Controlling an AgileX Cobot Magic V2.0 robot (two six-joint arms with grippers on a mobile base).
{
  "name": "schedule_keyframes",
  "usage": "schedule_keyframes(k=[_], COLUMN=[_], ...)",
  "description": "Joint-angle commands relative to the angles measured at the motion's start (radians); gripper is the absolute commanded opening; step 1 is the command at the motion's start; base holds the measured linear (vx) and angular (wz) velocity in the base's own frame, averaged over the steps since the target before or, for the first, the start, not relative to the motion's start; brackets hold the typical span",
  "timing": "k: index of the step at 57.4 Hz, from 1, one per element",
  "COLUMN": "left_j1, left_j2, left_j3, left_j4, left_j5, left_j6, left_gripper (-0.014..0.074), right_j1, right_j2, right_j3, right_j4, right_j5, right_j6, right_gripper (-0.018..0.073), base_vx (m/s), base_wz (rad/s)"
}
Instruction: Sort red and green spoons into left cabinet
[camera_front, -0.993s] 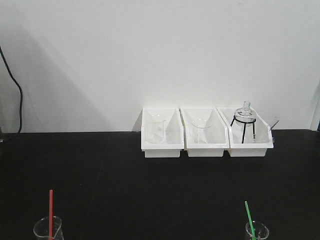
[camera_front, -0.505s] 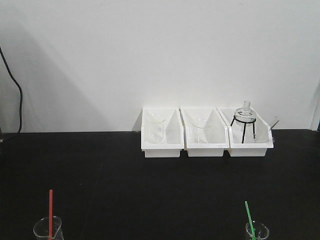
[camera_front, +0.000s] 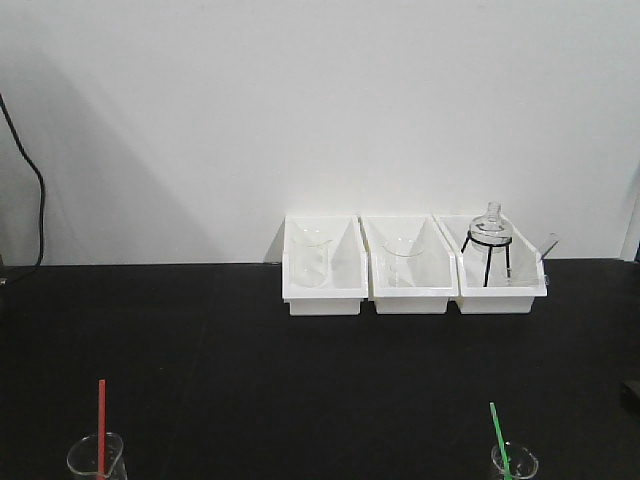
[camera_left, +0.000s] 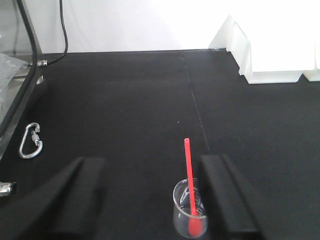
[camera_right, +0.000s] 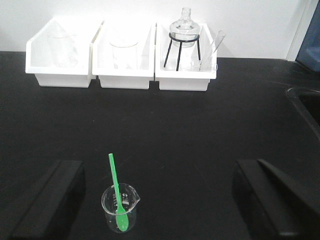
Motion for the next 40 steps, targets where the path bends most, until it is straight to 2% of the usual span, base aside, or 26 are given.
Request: schedule_keyframes(k=[1, 6, 11, 16, 20, 26, 31, 40], left_j1=[0.000, 0.000, 0.000, 0.000, 0.000, 0.000, 0.000, 0.000], left_j2=[-0.005, -0.005, -0.005, -0.005, -0.005, -0.005, -0.005, -0.005], left_j3=[-0.035, -0.035, -0.035, -0.035, -0.035, -0.035, -0.035, -0.035], left_j4=[0.000, 0.000, 0.000, -0.006, 0.000, 0.000, 0.000, 0.000], left_j5=[-0.055, -0.032, -0.022, -0.013, -0.001, 0.006, 0.006, 0.007], left_j6=[-0.013, -0.013, -0.013, -0.013, -0.013, -0.013, -0.013, -0.013], left_gripper=[0.0596, 0.0593, 0.0588, 0.0587, 0.0587, 0.0587, 0.0587, 0.0587], right_j1=[-0.002, -0.002, -0.002, -0.002, -0.002, -0.002, -0.002, -0.002], right_j2=[0.054, 0.132, 0.241, 0.370, 0.490, 0.630, 0.728, 0.853], right_j3=[-0.094, -0.185, -0.296, -0.409, -0.484, -0.556, -0.581, -0.588], right_j4=[-0.003, 0.026, 0.113, 0.249, 0.385, 0.522, 0.558, 0.557], right_j5=[-0.013, 0.070, 0.159, 0.265, 0.334, 0.357, 0.333, 0.308], right_j6=[-0.049, -0.106, -0.151, -0.264, -0.399, -0.525, -0.562, -0.602], right_gripper=[0.0691, 0.0673, 0.0645, 0.0605, 0.0573, 0.0546, 0.0536, 0.0536], base_vx=[0.00, 0.00, 0.00, 0.00, 0.00, 0.00, 0.00, 0.00], base_wz=[0.00, 0.00, 0.00, 0.00, 0.00, 0.00, 0.00, 0.00])
